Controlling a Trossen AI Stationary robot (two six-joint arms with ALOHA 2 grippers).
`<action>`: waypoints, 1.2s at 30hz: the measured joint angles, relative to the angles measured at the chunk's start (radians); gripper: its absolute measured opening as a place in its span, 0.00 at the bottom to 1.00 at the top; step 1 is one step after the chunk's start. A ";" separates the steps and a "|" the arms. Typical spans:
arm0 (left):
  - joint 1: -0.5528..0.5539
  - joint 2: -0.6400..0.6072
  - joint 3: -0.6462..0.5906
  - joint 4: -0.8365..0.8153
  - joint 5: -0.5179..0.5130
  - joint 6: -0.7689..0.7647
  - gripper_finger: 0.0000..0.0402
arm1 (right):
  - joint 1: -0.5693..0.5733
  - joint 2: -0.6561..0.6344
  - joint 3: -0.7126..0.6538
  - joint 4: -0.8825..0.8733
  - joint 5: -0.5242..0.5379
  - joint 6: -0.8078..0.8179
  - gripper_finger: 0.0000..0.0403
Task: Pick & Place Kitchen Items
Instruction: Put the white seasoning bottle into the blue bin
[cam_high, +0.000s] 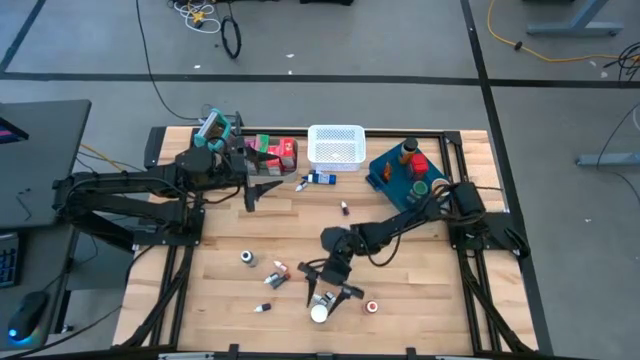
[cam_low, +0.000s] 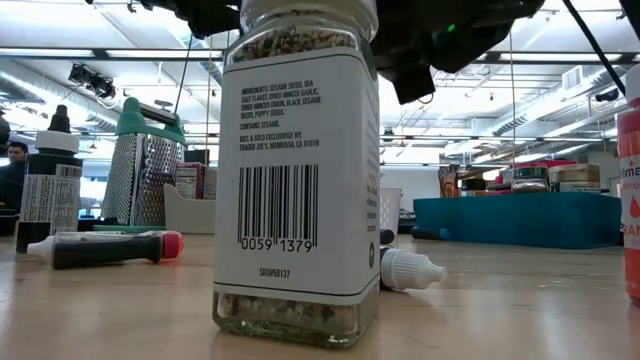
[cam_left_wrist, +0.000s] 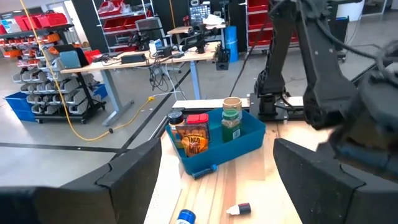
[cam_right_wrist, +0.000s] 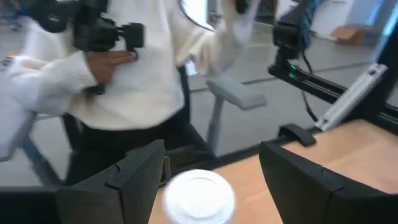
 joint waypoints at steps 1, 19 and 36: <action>0.000 0.000 0.000 0.000 0.000 -0.006 0.79 | 0.005 0.014 0.011 -0.001 0.027 0.002 0.68; 0.000 0.000 0.000 -0.010 0.002 -0.057 0.79 | 0.011 0.061 0.057 -0.107 0.014 -0.029 0.76; 0.000 0.000 0.000 -0.011 0.004 -0.061 0.79 | 0.025 0.061 0.057 -0.215 0.033 -0.208 0.71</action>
